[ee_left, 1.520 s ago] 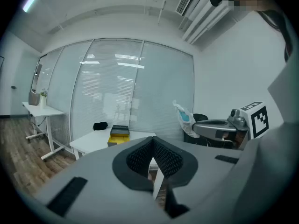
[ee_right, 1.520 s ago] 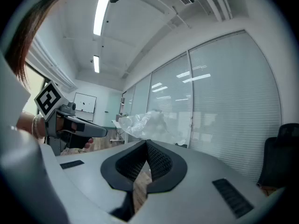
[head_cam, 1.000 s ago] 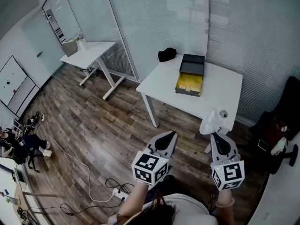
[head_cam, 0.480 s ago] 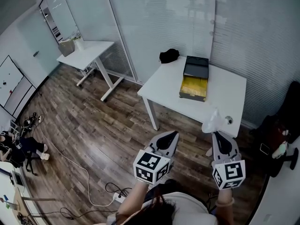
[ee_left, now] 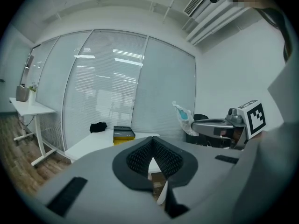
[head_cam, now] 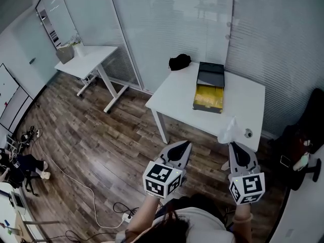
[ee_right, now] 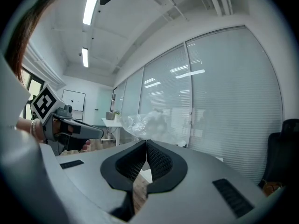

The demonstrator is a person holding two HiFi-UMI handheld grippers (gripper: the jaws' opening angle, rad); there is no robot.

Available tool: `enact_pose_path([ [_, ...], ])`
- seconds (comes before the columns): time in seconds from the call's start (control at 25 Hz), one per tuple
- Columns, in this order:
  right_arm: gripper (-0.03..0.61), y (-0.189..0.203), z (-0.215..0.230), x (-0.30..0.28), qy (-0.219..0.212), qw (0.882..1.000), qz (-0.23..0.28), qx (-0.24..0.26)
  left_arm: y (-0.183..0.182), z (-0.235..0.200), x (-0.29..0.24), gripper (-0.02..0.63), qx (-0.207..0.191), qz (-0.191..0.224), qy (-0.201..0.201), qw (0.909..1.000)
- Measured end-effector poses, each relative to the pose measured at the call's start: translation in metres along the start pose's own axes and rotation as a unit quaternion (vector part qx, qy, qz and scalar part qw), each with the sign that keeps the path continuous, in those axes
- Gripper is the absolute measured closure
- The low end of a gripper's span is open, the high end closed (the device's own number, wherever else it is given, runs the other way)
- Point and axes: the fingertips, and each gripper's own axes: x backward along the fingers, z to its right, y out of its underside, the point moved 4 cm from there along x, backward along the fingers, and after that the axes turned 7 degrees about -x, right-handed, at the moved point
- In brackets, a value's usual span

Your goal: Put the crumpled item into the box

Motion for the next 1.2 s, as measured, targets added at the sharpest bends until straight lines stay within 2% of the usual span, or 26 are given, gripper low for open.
enact_pose_path([
  [0.28,0.549,-0.001,0.013,-0.023,0.01,1.0,-0.003,-0.002,0.002,-0.013,-0.026,0.597,0.008,-0.003,0.013,0.9999],
  [0.52,0.549,-0.001,0.041,-0.053,0.015,1.0,-0.004,-0.004,-0.002,-0.026,-0.063,0.597,0.005,-0.004,0.021,0.9998],
  [1.2,0.549,-0.021,0.124,-0.159,-0.019,1.0,-0.014,0.002,-0.031,-0.079,-0.187,0.597,0.006,-0.012,0.002,0.9999],
])
